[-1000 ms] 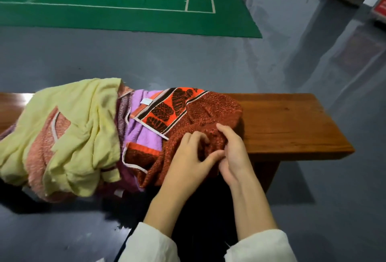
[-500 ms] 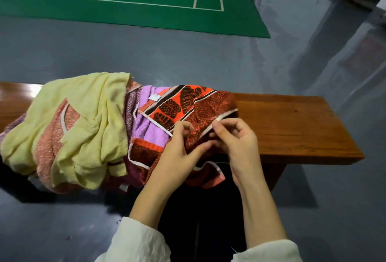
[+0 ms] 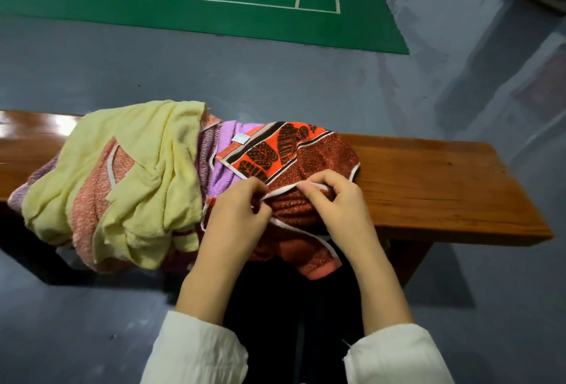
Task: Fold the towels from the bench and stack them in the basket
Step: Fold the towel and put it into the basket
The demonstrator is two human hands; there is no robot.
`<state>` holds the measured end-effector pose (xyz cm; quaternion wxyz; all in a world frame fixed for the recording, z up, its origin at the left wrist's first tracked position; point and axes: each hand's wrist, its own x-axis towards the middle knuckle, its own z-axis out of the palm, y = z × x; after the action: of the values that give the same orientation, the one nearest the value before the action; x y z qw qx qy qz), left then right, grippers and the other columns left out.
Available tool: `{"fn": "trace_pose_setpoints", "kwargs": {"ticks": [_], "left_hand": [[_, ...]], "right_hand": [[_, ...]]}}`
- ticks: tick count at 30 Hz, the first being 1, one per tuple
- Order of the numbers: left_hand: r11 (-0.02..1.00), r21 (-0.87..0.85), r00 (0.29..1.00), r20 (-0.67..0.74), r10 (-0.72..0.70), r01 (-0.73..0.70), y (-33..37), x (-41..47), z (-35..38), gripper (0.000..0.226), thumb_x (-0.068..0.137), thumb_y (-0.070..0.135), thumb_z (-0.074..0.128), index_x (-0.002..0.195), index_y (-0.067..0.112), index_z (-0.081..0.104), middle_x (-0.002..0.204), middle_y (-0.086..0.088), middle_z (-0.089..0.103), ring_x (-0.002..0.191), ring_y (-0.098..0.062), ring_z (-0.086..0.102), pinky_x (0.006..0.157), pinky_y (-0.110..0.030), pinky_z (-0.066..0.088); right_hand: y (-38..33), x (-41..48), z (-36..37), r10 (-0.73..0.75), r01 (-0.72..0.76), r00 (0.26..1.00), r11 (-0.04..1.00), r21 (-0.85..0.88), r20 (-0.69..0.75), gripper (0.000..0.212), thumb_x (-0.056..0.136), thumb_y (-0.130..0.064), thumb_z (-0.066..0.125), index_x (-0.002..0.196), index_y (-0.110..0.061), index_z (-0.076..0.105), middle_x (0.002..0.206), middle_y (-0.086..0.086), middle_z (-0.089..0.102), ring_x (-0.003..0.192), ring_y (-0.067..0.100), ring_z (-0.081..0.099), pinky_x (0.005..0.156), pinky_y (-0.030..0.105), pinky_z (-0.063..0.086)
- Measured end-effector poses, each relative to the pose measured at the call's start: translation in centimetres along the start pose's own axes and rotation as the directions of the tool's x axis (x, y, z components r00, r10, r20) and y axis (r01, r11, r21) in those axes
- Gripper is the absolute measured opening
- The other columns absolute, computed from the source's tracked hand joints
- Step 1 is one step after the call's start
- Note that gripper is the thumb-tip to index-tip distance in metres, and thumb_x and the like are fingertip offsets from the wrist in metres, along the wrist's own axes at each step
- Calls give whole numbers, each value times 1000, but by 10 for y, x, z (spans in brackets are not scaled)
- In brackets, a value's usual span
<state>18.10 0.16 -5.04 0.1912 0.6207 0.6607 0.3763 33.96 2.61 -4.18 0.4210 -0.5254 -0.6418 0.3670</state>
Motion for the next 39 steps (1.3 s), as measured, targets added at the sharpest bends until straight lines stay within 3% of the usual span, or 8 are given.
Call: {"fn": "trace_pose_setpoints", "kwargs": {"ticks": [7,10,13,16,22,30,35,39], "left_hand": [[972,-96,963,-142,-228,216,-29,2,-20,10,83,10,62,78,18,64,69,2,64,65,-14,56,63,-29,40],[935,-301,973,-69,-218,188,-27,6,-24,15,91,13,57,81,19,65,63,9,59,59,-7,48,59,-29,38],[917,-377,991,8,-133,126,-11,7,-22,14,92,19,60,80,20,66,64,10,60,61,-2,48,58,-19,38],[926,-365,994,82,-67,92,-3,7,-20,11,84,30,63,77,25,69,70,13,67,66,1,56,64,-18,43],[968,-223,993,68,-98,110,-12,4,-36,20,79,21,75,63,20,63,53,13,55,52,1,46,50,-12,34],[756,-621,936,-101,-339,207,-20,1,-30,30,96,18,53,67,20,57,53,14,46,52,-2,37,49,-20,32],[851,-484,892,-266,-365,204,-31,10,-40,34,101,27,43,68,21,45,62,7,36,53,1,32,52,-20,29],[876,-443,948,-147,-281,191,-35,4,-44,15,89,40,60,80,28,56,76,5,51,68,-8,45,61,-20,39]], "right_hand": [[6,9,-19,-4,4,945,1000,0,-328,16,90,-21,65,76,-13,63,72,-11,58,74,4,53,78,28,44],[3,11,-20,38,-56,973,996,-72,-227,1,88,-19,66,88,-18,66,93,-10,58,95,6,57,97,26,45],[-7,10,-3,-28,28,1000,999,-43,-4,30,86,-25,68,115,-28,62,117,-13,57,113,-1,50,100,15,37],[-11,10,22,-63,62,975,998,11,215,27,84,-23,70,111,-30,67,105,-15,66,104,0,57,96,19,40],[3,10,14,-56,52,996,996,68,64,20,89,-18,64,74,-32,66,79,-12,69,81,0,60,78,16,43],[8,4,5,20,-9,994,995,-102,108,11,87,-31,66,76,-31,67,80,-12,68,82,8,61,78,29,47],[20,2,-5,76,-41,987,972,-233,144,15,85,-16,64,82,-29,68,75,-9,65,72,2,57,70,21,44],[18,5,-9,60,-51,992,995,-85,108,17,90,-16,63,82,-30,66,79,-15,65,78,-5,57,73,9,40]]}}
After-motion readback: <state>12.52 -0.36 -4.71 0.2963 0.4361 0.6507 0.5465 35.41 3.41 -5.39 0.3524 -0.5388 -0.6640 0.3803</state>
